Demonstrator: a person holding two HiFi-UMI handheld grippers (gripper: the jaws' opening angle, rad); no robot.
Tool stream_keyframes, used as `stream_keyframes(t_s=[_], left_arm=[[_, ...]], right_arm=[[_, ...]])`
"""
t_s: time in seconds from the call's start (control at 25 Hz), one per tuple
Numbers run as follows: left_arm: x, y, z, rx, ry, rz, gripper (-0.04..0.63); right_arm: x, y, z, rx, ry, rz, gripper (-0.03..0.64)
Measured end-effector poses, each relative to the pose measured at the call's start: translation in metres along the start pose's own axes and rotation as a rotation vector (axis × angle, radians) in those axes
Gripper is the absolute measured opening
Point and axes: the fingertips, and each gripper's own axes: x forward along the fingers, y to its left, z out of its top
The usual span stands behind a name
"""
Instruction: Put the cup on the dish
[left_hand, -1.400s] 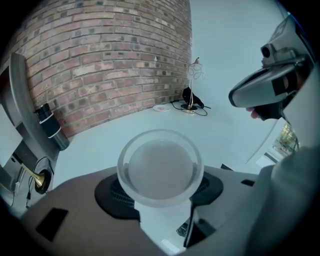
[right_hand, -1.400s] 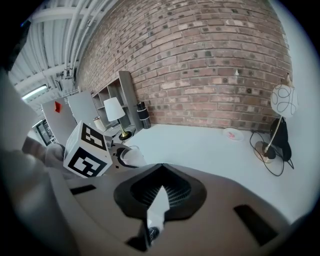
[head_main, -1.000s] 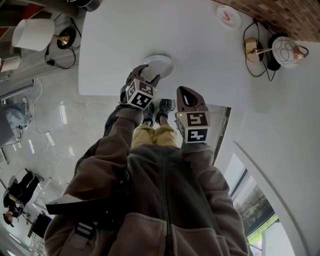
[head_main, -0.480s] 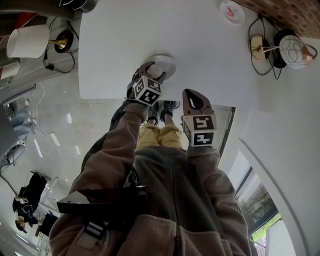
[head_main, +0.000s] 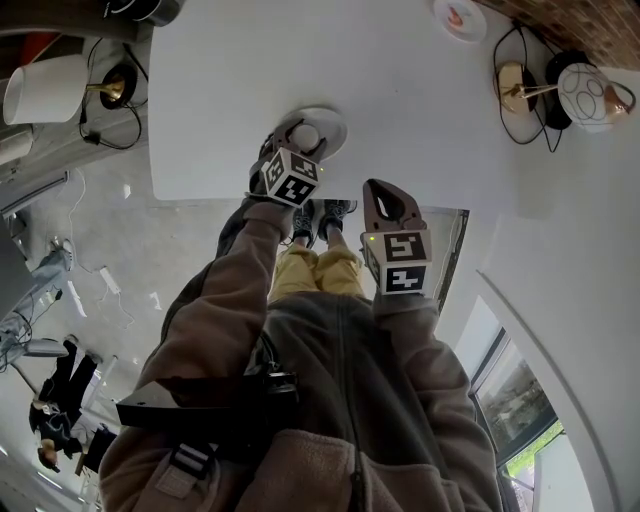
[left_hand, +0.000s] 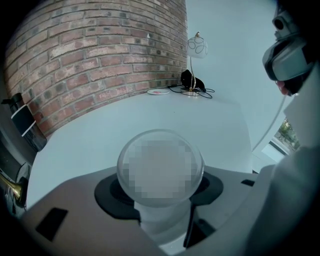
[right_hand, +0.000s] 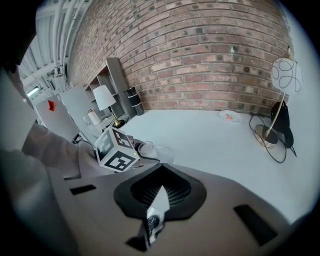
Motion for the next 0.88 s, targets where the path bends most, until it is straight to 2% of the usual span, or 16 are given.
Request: stream_keyframes(t_s=[0.32,0.64,0.72,0.84,0.88], left_arm=[[-0.004,-0.001,-0.001,-0.027,0.0,-0.016,0.259],[-0.069,-0.014,-0.028,-0.077,0.024,-0.005,0.259],[-0.093,-0.005,-0.028,-0.138,-0.009,0.039,0.258],[-0.132,0.015,-0.012,-0.215,-0.101,0.126,0.256],[-0.146,0.02,-0.003,-0.221,-0.137,0.153,0.213]], right_arm=[[-0.005,-0.005,-0.001,0.009,-0.004,-0.007,0.0],[-0.02,-0.007,0.007,0.015,-0.042,-0.016,0.0],[-0.024,-0.008,0.016,0.008,-0.069,-0.022,0.0],[-0.035,-0.004,0.039,-0.008,-0.132,-0.03,0.0],[-0.04,-0.002,0.048,-0.015,-0.156,-0.034,0.0]])
